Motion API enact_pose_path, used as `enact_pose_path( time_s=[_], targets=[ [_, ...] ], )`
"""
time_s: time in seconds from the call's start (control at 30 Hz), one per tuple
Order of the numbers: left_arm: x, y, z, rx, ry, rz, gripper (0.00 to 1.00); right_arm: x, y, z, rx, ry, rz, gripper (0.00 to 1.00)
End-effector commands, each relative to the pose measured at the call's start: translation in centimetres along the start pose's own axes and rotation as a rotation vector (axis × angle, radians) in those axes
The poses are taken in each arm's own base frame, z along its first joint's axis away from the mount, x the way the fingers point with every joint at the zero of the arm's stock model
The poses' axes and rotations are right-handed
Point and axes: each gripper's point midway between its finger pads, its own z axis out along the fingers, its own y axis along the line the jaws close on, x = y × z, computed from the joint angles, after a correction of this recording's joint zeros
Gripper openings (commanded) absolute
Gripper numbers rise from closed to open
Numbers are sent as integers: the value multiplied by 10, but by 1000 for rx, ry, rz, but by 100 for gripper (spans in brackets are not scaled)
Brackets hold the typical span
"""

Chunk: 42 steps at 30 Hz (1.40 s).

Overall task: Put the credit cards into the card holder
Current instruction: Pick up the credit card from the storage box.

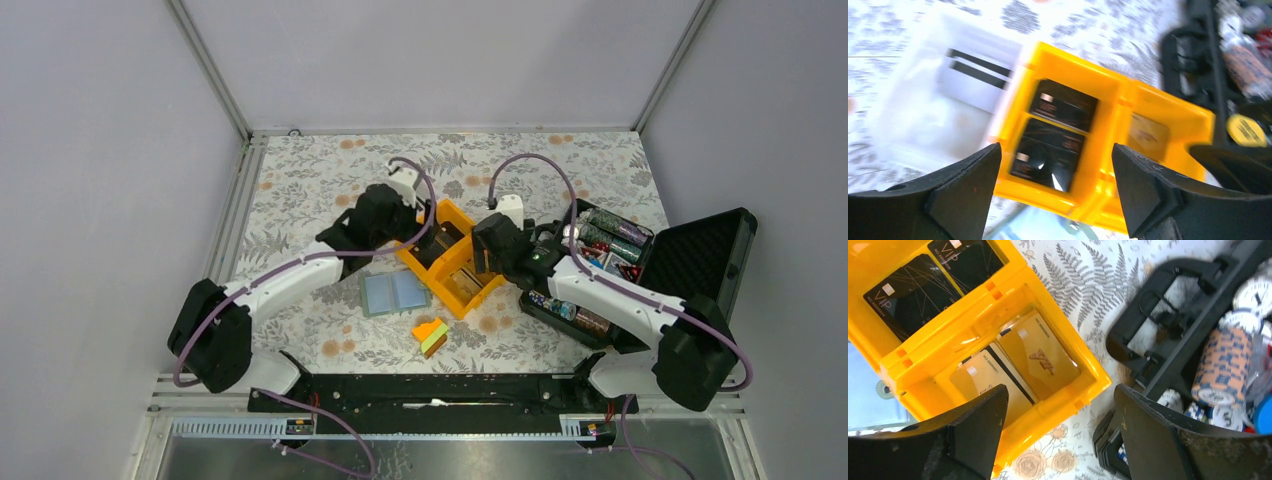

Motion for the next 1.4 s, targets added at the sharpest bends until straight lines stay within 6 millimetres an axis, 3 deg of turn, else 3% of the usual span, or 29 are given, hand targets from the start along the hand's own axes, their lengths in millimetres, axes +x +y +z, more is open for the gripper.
enact_pose_path(
  time_s=[0.0, 0.27, 0.47, 0.63, 0.77, 0.93, 1.07, 1.17, 1.37],
  targets=[
    [-30, 50, 6, -169, -37, -17, 86, 8, -14, -21, 44, 18, 254, 85],
    [-6, 72, 47, -219, 76, 0, 88, 38, 5, -15, -27, 124, 333, 82],
    [13, 64, 59, -161, 104, -40, 86, 45, 15, -7, -44, 149, 358, 78],
    [28, 48, 57, -73, 113, -101, 74, 46, 21, 8, -49, 133, 345, 67],
    [40, 32, 51, -4, 117, -150, 53, 32, 20, 21, -23, 65, 286, 58],
    [51, 22, 37, -18, 121, -218, 48, -1, 10, 38, 28, -15, 217, 57],
    [54, 10, 24, 0, 103, -278, 47, -16, 2, 57, 9, -32, 198, 58],
    [59, -1, 18, 30, 116, -297, 48, -27, -4, 67, 0, -65, 131, 66],
    [46, 5, 0, -38, 114, -285, 64, -55, -32, 65, 96, -123, 80, 83]
  ],
)
